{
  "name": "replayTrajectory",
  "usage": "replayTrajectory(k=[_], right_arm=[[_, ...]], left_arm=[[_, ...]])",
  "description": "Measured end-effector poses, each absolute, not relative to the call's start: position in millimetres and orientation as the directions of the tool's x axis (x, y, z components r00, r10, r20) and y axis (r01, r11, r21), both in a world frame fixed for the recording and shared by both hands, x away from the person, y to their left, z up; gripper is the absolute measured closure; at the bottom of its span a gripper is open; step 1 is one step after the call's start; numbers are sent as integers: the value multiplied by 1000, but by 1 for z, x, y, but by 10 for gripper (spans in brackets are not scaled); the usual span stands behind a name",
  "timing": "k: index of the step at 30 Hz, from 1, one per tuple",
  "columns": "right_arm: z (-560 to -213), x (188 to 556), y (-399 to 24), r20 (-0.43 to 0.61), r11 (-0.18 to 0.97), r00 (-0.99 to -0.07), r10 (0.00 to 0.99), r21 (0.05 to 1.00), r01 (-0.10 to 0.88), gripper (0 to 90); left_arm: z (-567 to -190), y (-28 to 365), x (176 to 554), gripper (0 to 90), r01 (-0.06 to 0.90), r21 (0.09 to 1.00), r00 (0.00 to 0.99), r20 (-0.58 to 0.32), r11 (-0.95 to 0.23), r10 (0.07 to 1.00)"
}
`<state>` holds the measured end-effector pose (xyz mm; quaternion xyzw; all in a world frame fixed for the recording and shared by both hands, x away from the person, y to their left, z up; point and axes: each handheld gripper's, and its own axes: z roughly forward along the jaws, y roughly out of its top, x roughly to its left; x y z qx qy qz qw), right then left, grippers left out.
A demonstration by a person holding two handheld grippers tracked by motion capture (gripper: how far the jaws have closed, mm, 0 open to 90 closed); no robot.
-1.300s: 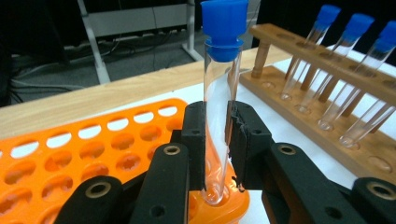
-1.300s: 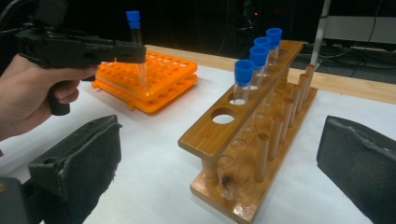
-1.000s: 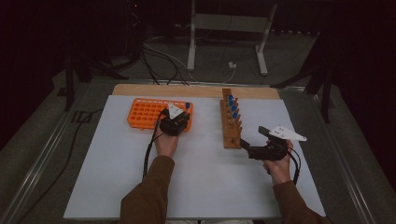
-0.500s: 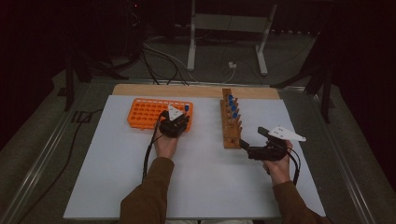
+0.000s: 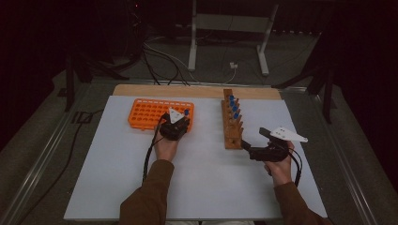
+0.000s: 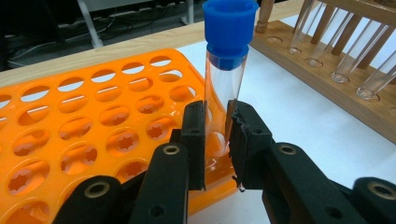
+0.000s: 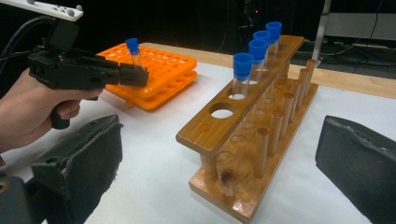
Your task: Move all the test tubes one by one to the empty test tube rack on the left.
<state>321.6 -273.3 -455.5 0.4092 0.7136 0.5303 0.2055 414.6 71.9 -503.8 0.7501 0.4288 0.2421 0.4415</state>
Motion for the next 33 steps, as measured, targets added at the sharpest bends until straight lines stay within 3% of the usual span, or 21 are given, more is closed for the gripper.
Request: replayTrajectory(k=[1, 2, 9, 12, 13, 14, 15, 17, 20, 33], right_arm=[[-456, 322, -273, 140, 104, -580, 802, 924, 367, 9], [-456, 322, -273, 140, 104, -580, 803, 924, 367, 8], [-457, 322, -274, 147, 97, -574, 805, 923, 373, 8], [-457, 322, -273, 149, 94, -574, 805, 923, 373, 8], [-457, 322, -272, 149, 95, -574, 805, 923, 373, 8], [-457, 322, -272, 149, 95, -574, 805, 923, 373, 8], [-457, 322, -272, 151, 94, -575, 804, 923, 373, 8], [-457, 322, -272, 149, 96, -576, 804, 923, 374, 8], [-458, 322, -271, 153, 96, -577, 802, 921, 377, 9], [-459, 325, -269, 141, 87, -585, 798, 935, 344, 8]], left_arm=[[-503, 73, 414, 740, 436, 869, 517, -30, -233, 856], [-503, 74, 414, 634, 445, 869, 514, -48, -219, 856], [-487, 93, 403, 500, 450, 888, 518, -175, -93, 837], [-477, 107, 394, 390, 460, 888, 514, -255, -12, 819], [-474, 111, 391, 259, 460, 888, 507, -260, -3, 821], [-471, 114, 387, 259, 454, 891, 504, -248, -9, 827], [-468, 117, 383, 158, 449, 893, 501, -238, -15, 832], [-462, 125, 373, 141, 432, 902, 499, -226, -14, 837], [-458, 138, 359, 34, 422, 906, 478, -196, -28, 856], [-457, 186, 291, 7, 362, 927, 438, -77, -97, 896]])
